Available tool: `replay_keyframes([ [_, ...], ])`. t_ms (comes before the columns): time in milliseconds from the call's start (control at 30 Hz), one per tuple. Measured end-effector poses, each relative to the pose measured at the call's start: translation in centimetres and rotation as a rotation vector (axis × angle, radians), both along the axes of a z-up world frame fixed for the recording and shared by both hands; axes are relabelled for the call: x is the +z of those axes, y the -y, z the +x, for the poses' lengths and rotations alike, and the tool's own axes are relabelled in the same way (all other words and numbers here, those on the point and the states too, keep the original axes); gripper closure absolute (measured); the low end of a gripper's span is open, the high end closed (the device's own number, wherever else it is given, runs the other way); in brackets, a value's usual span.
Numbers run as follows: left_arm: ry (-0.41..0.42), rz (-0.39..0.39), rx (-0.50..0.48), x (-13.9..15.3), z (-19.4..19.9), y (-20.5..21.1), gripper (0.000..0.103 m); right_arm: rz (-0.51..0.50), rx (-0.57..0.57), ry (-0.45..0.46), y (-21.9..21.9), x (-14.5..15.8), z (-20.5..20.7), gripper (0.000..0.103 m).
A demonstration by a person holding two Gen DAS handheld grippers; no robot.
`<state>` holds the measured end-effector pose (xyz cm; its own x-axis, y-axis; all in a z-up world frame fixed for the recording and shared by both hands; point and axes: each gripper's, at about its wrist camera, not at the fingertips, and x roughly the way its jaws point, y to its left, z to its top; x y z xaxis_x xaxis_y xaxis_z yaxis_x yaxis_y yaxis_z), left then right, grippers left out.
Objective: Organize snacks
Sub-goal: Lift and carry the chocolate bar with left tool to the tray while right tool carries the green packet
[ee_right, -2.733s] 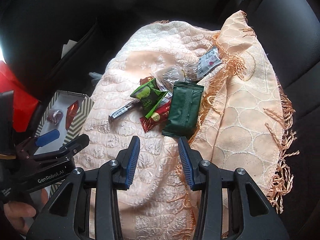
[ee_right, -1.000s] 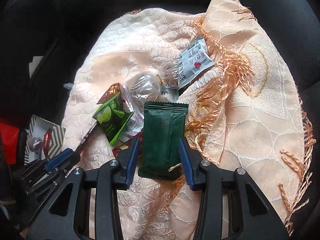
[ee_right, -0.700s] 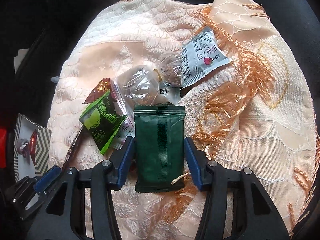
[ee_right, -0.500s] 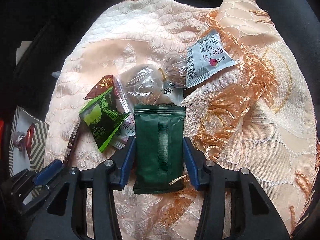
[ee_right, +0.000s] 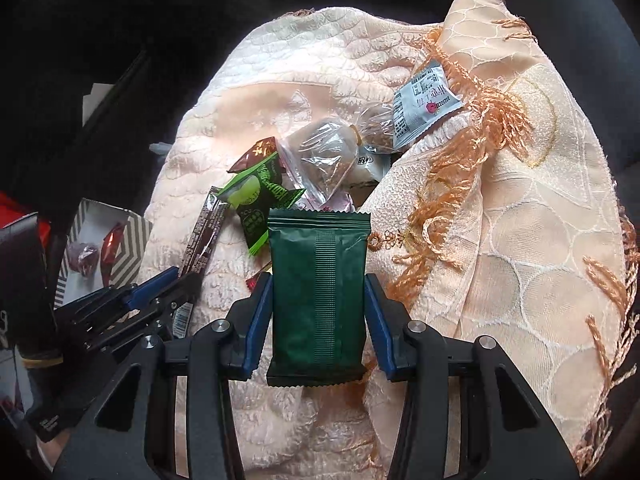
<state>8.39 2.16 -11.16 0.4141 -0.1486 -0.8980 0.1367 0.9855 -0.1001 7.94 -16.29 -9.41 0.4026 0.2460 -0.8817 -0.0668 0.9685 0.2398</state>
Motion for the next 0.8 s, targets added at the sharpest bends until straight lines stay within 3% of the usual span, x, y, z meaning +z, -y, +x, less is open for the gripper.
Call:
replay_keyframes([
  [400, 0.07, 0.011, -0.001, 3.9, -4.2, -1.1, 0.084, 0.007, 0.058, 0.048, -1.5, 2.4, -2.9, 0.059],
  [800, 0.117, 0.051, 0.083, 6.2, -6.7, -5.4, 0.084, 0.016, 0.153, 0.068, -6.6, 3.9, -4.4, 0.059],
])
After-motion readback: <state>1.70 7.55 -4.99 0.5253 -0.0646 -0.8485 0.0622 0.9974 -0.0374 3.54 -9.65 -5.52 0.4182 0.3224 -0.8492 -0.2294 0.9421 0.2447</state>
